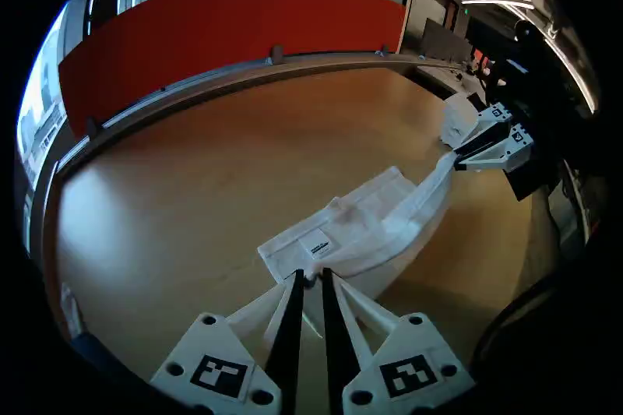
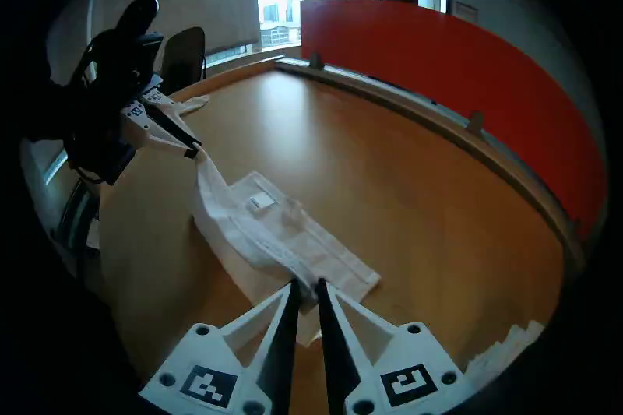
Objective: Fold towel
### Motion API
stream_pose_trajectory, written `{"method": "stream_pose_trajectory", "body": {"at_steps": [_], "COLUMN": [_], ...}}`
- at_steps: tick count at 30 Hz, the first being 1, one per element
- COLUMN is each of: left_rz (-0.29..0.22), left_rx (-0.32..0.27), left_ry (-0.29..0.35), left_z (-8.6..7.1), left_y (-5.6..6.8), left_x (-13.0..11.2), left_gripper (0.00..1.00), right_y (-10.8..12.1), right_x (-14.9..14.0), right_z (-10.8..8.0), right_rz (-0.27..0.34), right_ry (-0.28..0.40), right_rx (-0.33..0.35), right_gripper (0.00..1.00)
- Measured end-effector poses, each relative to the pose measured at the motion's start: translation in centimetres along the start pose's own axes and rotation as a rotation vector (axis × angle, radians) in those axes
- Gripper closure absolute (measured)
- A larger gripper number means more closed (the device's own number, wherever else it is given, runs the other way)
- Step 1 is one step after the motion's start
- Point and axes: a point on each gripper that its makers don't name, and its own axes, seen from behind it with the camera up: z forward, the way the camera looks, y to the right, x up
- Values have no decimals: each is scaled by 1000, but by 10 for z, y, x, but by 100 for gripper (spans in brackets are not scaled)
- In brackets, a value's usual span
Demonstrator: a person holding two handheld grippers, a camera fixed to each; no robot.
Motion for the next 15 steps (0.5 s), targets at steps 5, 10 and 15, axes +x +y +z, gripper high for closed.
{"method": "stream_pose_trajectory", "body": {"at_steps": [5,10,15], "left_rz": [-2,-15,-16], "left_rx": [5,5,2], "left_ry": [-6,-15,-21], "left_z": [15,26,34], "left_y": [-8,-13,-14], "left_x": [1,-2,-6], "left_gripper": [83,83,84], "right_y": [11,17,24], "right_x": [-6,-13,-23], "right_z": [12,20,24], "right_rz": [20,40,47], "right_ry": [-23,-40,-63], "right_rx": [-3,-2,-11], "right_gripper": [83,83,83]}}
